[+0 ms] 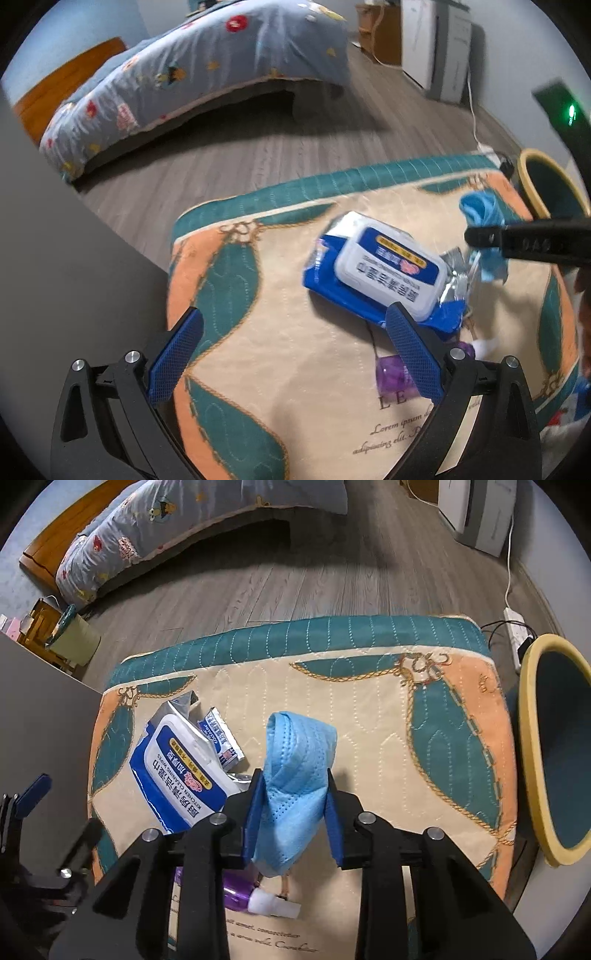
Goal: Collect trash
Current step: 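Grasp the blue face mask with the right tool while left tool grasps the wipes pack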
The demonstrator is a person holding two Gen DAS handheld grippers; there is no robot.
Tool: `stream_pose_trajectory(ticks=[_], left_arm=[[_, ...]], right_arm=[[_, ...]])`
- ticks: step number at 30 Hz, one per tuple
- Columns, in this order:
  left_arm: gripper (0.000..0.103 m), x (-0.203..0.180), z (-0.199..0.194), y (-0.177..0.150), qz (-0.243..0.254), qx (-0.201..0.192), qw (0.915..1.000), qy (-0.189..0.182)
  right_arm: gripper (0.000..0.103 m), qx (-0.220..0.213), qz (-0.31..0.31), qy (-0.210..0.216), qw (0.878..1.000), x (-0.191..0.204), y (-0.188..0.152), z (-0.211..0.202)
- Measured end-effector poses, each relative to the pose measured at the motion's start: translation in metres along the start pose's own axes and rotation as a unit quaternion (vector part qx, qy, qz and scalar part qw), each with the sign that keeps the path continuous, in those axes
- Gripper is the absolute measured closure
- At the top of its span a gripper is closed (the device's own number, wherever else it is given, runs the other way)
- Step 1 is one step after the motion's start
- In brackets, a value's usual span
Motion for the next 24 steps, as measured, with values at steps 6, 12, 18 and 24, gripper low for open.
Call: stream_pose_trajectory(ticks=[6,12,18,24], left_arm=[[0.005,-0.009,0.003,0.007,-0.013,0.0,0.9999,-0.008],[0.005,-0.014,0.009,0.012,-0.034,0.004,0.9994,-0.008],[0.005,-0.019,0.019,0.018,-0.067,0.016,0.9976,-0.012],[0.005,-0.027,0.035,0.024,-0.102,0.037,0.9938,-0.022]], right_arm=[[0.073,-0.017,-0.024,-0.026,0.999,-0.018,0.006,-0.016],[0.073,-0.007,-0.06,-0.074,0.995,-0.043,0.003,-0.012],[0.069,0.009,-0.067,-0.072,0.995,-0.061,0.0,-0.001],[0.052,0.01,-0.068,-0.057,0.996,-0.067,0.001,0.003]])
Point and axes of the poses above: each gripper's, at about its wrist camera, not at the fingertips, and z roughly the way its jaws point, x to its left, y to its top, the point moved 2 cm from there along z, roughly the way its jaws point
